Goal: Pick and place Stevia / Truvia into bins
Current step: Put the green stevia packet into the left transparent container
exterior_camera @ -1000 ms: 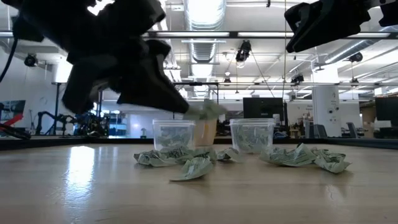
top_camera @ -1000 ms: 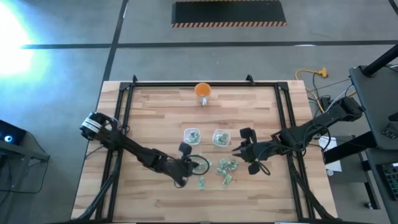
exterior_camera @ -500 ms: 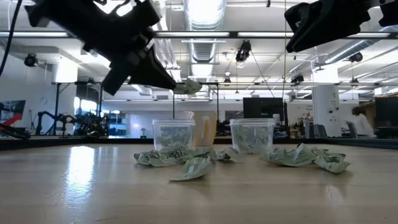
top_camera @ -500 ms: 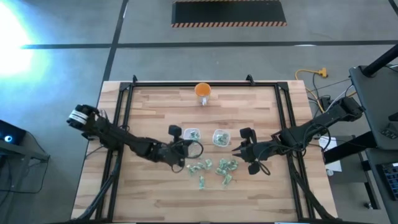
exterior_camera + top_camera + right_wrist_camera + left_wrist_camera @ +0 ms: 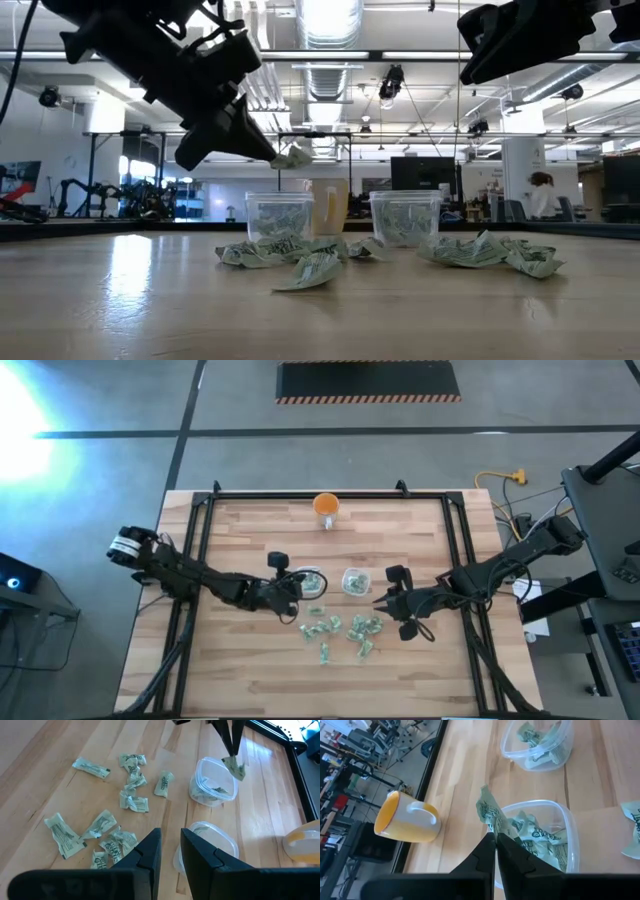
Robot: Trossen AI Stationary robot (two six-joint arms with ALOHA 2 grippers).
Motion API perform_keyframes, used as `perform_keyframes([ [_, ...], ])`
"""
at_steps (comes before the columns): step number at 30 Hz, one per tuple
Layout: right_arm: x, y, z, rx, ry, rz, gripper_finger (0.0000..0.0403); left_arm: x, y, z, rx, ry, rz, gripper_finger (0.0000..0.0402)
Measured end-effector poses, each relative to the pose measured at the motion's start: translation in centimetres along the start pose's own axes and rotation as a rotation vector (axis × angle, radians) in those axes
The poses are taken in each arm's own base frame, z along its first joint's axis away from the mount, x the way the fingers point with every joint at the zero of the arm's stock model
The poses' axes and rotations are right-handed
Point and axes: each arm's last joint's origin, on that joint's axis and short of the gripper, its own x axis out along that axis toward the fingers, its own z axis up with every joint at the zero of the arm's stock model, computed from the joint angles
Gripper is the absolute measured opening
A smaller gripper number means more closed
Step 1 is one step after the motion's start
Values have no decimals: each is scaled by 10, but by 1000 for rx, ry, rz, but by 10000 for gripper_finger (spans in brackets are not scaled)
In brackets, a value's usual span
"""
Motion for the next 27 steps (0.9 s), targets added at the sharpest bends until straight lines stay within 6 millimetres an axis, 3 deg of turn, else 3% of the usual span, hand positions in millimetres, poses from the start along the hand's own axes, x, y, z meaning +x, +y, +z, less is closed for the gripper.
perform_keyframes([
  [27, 0, 0, 0, -1, 2, 0, 63, 0, -2, -9, 7, 61, -18, 0],
])
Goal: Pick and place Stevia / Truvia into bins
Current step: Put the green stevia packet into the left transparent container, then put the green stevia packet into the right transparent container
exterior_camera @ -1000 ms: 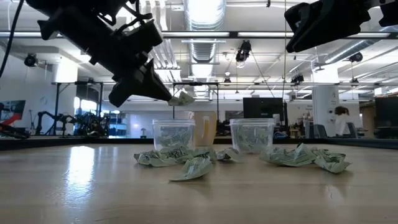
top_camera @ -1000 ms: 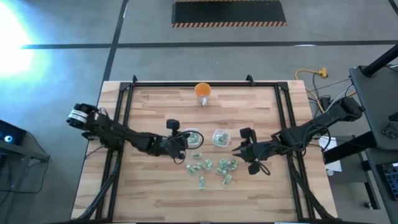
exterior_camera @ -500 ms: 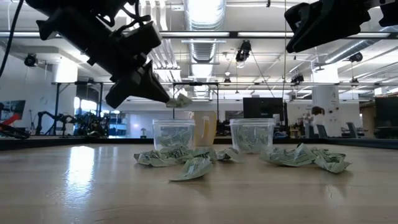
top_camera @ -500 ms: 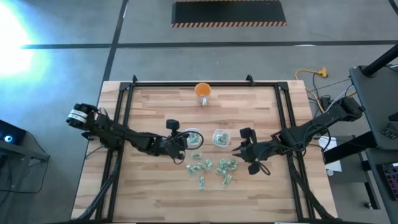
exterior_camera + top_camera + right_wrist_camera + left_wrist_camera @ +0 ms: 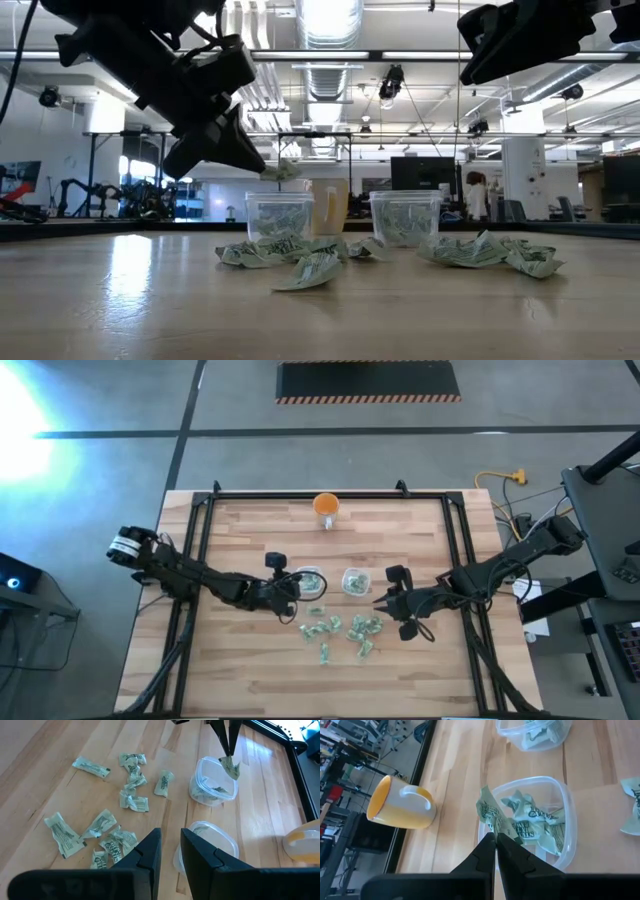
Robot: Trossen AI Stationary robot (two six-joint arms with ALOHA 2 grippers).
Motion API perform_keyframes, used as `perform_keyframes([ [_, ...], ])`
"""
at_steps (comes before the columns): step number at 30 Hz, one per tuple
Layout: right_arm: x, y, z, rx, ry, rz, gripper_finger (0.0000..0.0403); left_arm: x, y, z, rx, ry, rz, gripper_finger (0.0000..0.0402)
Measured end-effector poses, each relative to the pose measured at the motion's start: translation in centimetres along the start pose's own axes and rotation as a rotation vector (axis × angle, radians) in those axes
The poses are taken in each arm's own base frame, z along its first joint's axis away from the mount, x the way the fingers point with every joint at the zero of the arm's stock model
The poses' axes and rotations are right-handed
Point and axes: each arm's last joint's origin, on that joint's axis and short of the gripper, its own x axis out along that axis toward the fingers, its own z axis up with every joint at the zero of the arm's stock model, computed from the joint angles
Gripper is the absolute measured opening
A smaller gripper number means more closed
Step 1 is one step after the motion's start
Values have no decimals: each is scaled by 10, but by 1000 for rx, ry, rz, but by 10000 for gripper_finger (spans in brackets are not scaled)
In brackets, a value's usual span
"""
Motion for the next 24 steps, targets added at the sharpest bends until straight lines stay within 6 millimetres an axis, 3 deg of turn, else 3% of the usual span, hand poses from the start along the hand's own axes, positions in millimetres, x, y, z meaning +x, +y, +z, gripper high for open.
perform_keyframes([
  [7, 0, 0, 0, 0, 0, 0, 63, 0, 0, 0, -1, -1, 0, 5],
  [17, 1, 0, -2, -2, 5, 1, 63, 0, 0, 0, -3, -3, 1, 93],
  [24, 4, 4, -8, 5, 16, 54, 63, -3, -2, 4, -3, -17, -5, 111],
])
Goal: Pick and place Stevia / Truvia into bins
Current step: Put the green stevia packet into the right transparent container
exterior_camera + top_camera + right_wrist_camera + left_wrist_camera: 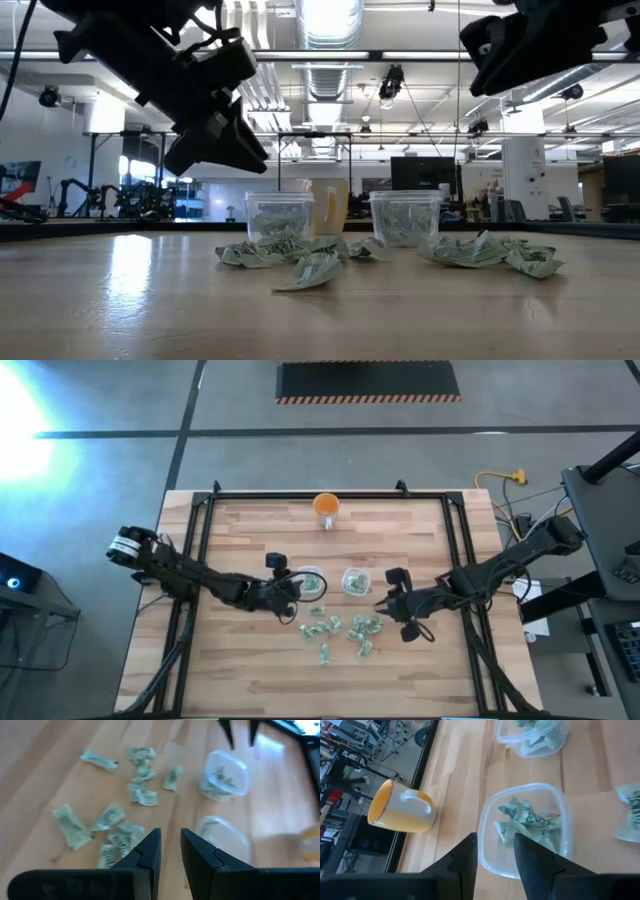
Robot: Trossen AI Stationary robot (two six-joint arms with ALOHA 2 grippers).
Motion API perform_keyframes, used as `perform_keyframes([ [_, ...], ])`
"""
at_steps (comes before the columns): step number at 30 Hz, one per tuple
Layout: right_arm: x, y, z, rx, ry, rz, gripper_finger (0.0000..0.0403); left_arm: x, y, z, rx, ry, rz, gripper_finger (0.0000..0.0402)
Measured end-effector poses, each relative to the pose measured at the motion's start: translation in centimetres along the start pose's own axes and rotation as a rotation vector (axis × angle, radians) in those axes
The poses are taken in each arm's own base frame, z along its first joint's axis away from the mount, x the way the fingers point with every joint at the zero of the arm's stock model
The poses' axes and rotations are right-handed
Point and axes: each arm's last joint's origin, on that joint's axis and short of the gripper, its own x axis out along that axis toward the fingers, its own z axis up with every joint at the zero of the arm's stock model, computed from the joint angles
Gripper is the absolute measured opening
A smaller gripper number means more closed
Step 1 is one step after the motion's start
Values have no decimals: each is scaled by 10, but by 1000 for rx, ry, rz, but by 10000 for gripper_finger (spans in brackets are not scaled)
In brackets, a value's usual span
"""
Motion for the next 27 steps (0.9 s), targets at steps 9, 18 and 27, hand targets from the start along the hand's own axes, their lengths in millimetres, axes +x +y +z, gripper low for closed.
perform_keyframes([
  [9, 22, 15, -18, 12, -163, 238, 63, -7, -6, 0, 29, -5, -23, 111],
  [18, 60, 30, -39, 35, -123, 282, 63, -12, -8, 0, 24, -13, -34, 112],
  [27, 76, 35, -41, 80, -53, 286, 63, -18, -13, 0, 34, -19, -52, 112],
])
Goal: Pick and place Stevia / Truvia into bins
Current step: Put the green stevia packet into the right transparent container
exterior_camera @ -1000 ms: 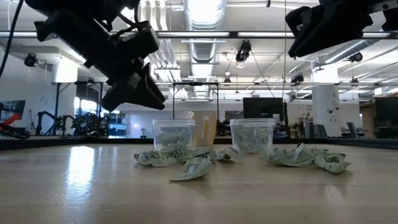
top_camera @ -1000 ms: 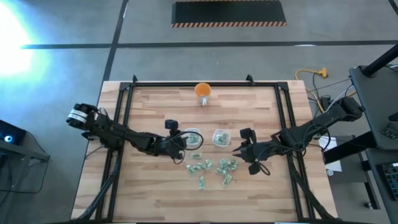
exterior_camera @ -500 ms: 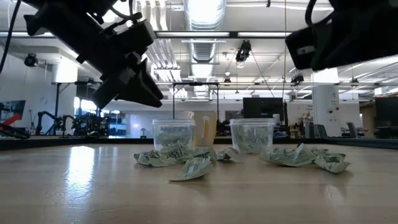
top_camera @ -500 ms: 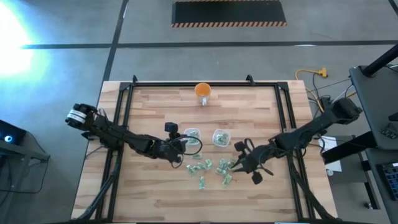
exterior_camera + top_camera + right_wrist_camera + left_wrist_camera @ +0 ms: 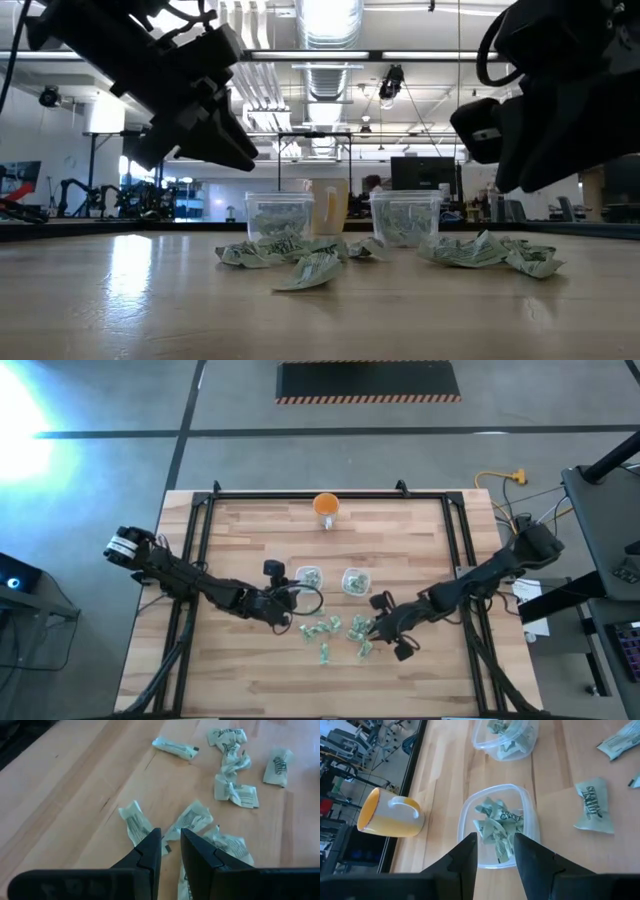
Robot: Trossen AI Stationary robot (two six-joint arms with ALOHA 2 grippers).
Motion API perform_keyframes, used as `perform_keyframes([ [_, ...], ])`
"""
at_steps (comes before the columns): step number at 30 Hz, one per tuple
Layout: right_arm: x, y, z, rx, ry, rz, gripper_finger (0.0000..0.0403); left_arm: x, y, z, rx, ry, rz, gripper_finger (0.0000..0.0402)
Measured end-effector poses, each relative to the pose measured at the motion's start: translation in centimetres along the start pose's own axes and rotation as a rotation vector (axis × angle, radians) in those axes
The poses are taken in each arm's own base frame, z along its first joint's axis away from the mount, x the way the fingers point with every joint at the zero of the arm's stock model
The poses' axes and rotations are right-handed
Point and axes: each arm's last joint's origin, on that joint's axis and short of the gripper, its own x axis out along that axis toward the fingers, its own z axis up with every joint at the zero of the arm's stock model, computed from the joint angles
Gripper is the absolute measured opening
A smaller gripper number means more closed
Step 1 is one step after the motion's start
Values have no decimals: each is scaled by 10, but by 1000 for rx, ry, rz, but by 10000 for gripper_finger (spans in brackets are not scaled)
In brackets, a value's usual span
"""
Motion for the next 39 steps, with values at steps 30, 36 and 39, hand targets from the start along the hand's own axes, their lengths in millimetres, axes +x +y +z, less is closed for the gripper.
perform_keyframes([
  [30, 13, -2, -15, 68, 146, -87, 63, -2, -1, -1, -13, 5, -4, 112],
  [36, 18, -2, -19, 69, 160, -88, 63, -1, -1, -1, -14, 6, -4, 112],
  [39, 19, -2, -19, 69, 158, -88, 63, -1, -1, -1, -13, 6, -4, 112],
])
